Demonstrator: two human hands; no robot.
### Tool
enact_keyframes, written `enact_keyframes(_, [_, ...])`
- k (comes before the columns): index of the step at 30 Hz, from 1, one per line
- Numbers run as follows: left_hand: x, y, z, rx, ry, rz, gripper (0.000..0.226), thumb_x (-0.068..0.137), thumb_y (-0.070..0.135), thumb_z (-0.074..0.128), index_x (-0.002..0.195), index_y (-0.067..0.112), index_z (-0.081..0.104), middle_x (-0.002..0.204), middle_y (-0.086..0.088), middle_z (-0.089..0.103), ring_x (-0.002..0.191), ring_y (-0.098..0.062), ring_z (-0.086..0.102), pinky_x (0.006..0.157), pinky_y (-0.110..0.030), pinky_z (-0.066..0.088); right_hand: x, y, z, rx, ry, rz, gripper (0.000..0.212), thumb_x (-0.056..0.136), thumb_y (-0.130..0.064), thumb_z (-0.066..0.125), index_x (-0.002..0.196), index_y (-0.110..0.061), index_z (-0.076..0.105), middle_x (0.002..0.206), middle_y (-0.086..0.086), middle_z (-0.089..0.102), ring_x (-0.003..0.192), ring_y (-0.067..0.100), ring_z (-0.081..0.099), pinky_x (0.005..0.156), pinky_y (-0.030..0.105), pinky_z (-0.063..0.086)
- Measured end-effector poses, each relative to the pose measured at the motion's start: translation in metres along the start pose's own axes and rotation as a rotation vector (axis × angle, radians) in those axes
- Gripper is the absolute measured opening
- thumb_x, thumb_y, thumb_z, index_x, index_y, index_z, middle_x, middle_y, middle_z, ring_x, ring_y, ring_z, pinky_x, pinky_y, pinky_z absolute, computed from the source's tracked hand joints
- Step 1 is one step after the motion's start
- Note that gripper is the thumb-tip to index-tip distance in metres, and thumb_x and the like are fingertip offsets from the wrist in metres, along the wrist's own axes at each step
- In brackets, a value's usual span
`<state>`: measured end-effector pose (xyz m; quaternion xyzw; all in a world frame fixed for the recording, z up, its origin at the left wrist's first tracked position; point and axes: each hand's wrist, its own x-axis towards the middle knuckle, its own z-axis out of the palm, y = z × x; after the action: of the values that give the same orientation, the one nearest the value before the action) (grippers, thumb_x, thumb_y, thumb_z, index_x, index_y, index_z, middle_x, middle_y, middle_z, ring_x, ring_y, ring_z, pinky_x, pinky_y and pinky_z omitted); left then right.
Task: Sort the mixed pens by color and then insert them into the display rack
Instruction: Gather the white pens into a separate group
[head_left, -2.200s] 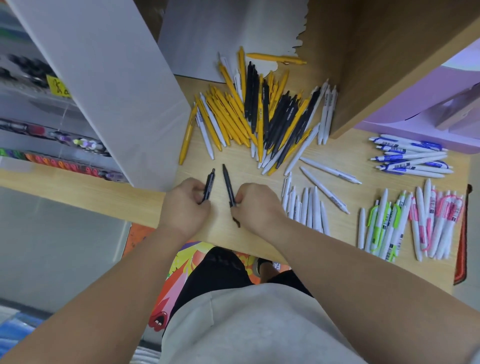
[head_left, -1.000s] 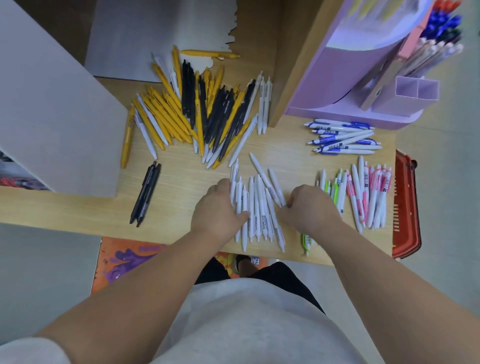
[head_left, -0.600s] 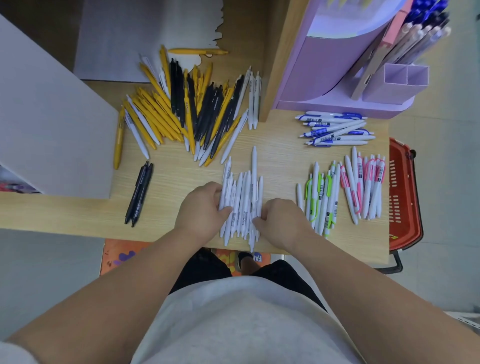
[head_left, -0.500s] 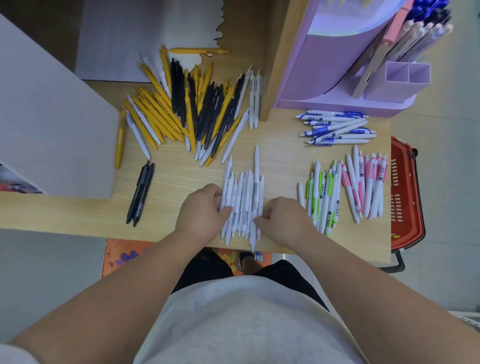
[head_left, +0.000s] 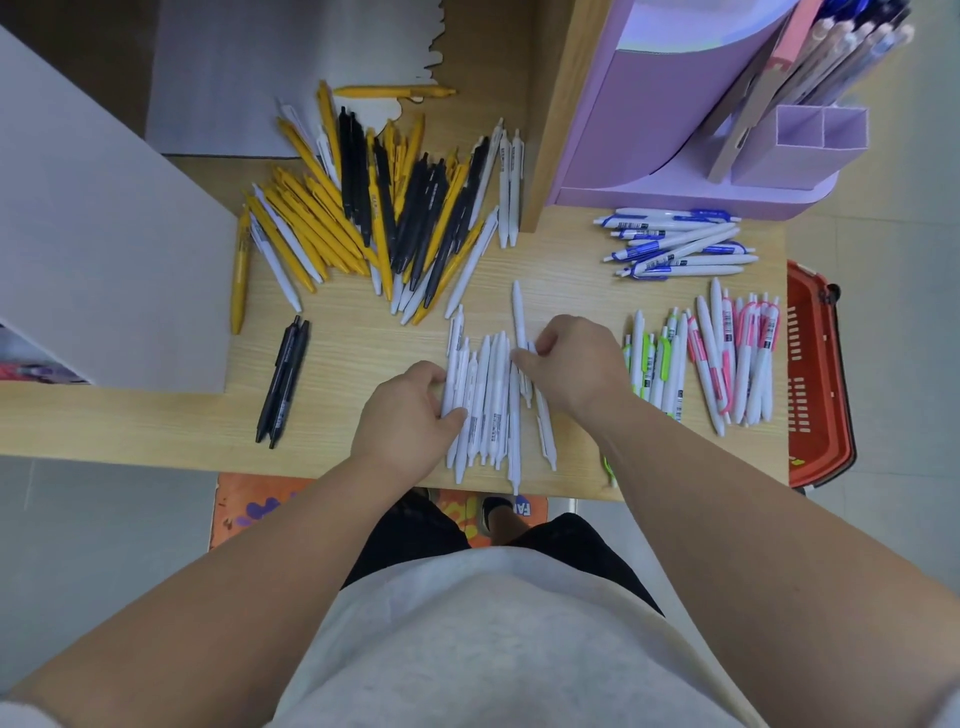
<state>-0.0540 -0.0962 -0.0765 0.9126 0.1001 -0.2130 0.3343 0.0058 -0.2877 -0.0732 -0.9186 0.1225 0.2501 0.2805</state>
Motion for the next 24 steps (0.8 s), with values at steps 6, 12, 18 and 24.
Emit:
enact_keyframes(6, [0.0, -0.002, -0.001, -0.014, -0.013, 0.007, 0.038, 0.085, 0.023, 0.074, 0.12, 0.019, 0.059, 0.074, 0.007, 0.061, 0.07, -0.008, 0.059, 0.062, -0.026, 0.045, -0.004, 0.004, 0.002, -0.019, 0.077, -0.019, 0.022, 0.086, -0.032, 0.065, 0.089, -0.01, 0.064, 0.08, 0.005, 0.066, 0.077, 0.024, 0.062, 0.065, 0.032, 0.051])
enact_keyframes(12, [0.0, -0.003, 0.001, -0.014, -0.022, 0.011, 0.04, 0.085, 0.023, 0.074, 0.121, 0.019, 0.058, 0.076, 0.003, 0.063, 0.073, -0.012, 0.061, 0.065, -0.03, 0.049, -0.003, 0.004, 0.009, -0.057, 0.103, -0.07, 0.027, 0.086, -0.035, 0.069, 0.098, -0.012, 0.061, 0.087, 0.006, 0.064, 0.079, 0.024, 0.06, 0.064, 0.03, 0.045])
enact_keyframes(18, [-0.001, -0.002, 0.0, 0.006, -0.018, 0.01, 0.04, 0.085, 0.023, 0.074, 0.122, 0.02, 0.058, 0.078, 0.004, 0.062, 0.076, -0.014, 0.061, 0.068, -0.03, 0.05, -0.002, -0.009, 0.006, -0.049, 0.107, 0.002, 0.026, 0.081, -0.034, 0.07, 0.086, -0.01, 0.063, 0.078, 0.004, 0.063, 0.067, 0.019, 0.055, 0.051, 0.025, 0.037])
enact_keyframes(24, [-0.001, -0.001, -0.002, 0.008, -0.025, -0.001, 0.041, 0.085, 0.024, 0.074, 0.123, 0.021, 0.058, 0.08, 0.004, 0.063, 0.078, -0.014, 0.061, 0.07, -0.03, 0.05, -0.004, -0.005, -0.01, 0.284, 0.106, 0.141, 0.024, 0.076, -0.025, 0.071, 0.081, -0.002, 0.069, 0.07, 0.015, 0.069, 0.061, 0.029, 0.065, 0.058, 0.038, 0.054])
